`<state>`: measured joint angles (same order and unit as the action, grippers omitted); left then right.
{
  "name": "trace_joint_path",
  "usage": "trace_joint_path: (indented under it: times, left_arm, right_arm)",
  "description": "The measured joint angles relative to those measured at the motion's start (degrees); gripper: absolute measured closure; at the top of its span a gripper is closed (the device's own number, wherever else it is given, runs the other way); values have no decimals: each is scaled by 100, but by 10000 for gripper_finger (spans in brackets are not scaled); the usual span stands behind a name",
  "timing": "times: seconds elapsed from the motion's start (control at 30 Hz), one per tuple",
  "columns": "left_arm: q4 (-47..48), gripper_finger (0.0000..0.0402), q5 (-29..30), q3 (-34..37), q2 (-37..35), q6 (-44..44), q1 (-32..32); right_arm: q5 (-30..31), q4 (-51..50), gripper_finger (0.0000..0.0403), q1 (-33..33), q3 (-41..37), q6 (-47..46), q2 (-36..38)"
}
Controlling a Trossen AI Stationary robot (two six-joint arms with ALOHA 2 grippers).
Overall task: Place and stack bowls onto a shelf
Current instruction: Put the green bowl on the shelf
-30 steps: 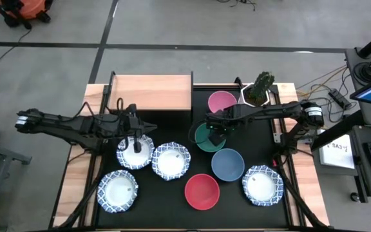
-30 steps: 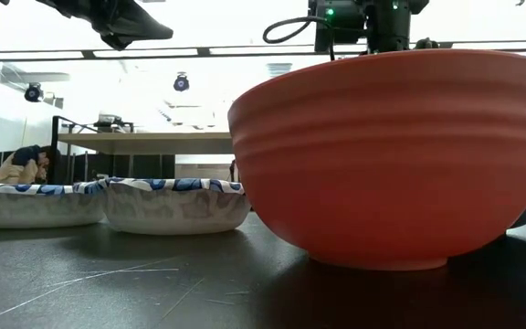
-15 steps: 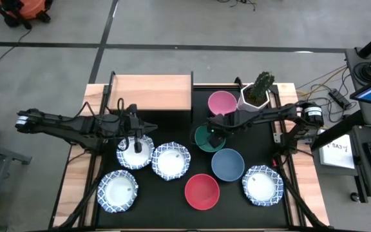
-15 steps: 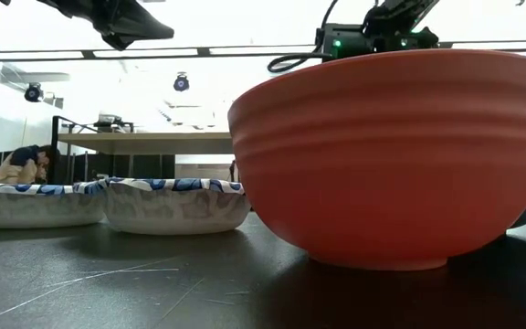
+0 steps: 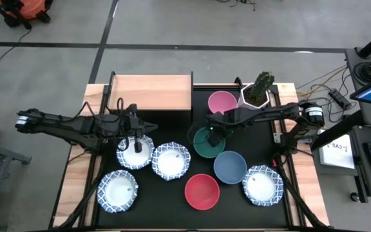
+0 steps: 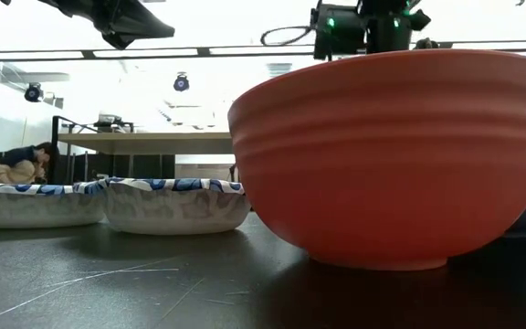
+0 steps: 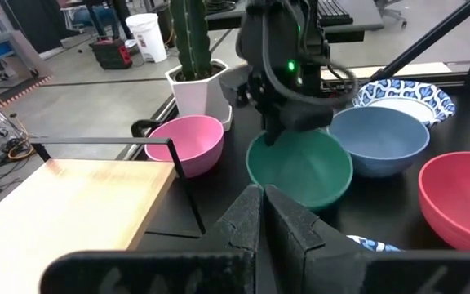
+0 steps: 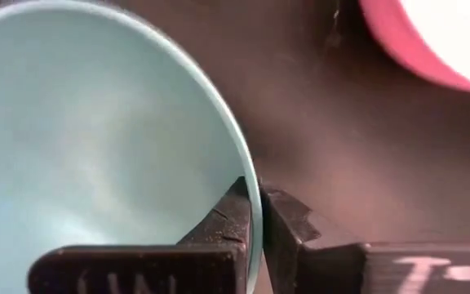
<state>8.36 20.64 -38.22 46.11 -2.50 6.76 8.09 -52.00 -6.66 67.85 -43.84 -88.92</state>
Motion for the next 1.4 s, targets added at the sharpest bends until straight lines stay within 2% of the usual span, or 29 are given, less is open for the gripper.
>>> trace_joint_path:
  times: [0.17, 0.37, 0.53, 0.7, 0.87, 1.13, 1.4]
  left_arm:
    - [-89, 402, 0, 0, -6, 0, 0]
    - [-253, 402, 2, 0, -150, 0, 0]
    - [-234, 402, 2, 16, -512, 53, 7]
    - [-229, 402, 2, 205, -1023, 73, 7]
    - [-232, 402, 2, 339, -1579, 42, 7]
    - [-216, 402, -5, 602, -2321, 8, 7]
    - [-186, 402, -14, 745, -2790, 0, 7]
  right_arm:
    - [-194, -537, 394, -15, 863, 301, 52]
    - [-541, -514, 394, 15, 1869, 757, 65]
    - [-551, -33, 394, 42, 2452, 1158, 65]
    - [-501, 1157, 394, -86, 2687, 1743, -10]
    - [-346, 1863, 394, -443, 2935, 2202, -391]
    - [-155, 1883, 394, -1251, 3587, 2422, -1289]
    - [-161, 1796, 394, -1603, 4501, 2537, -2189]
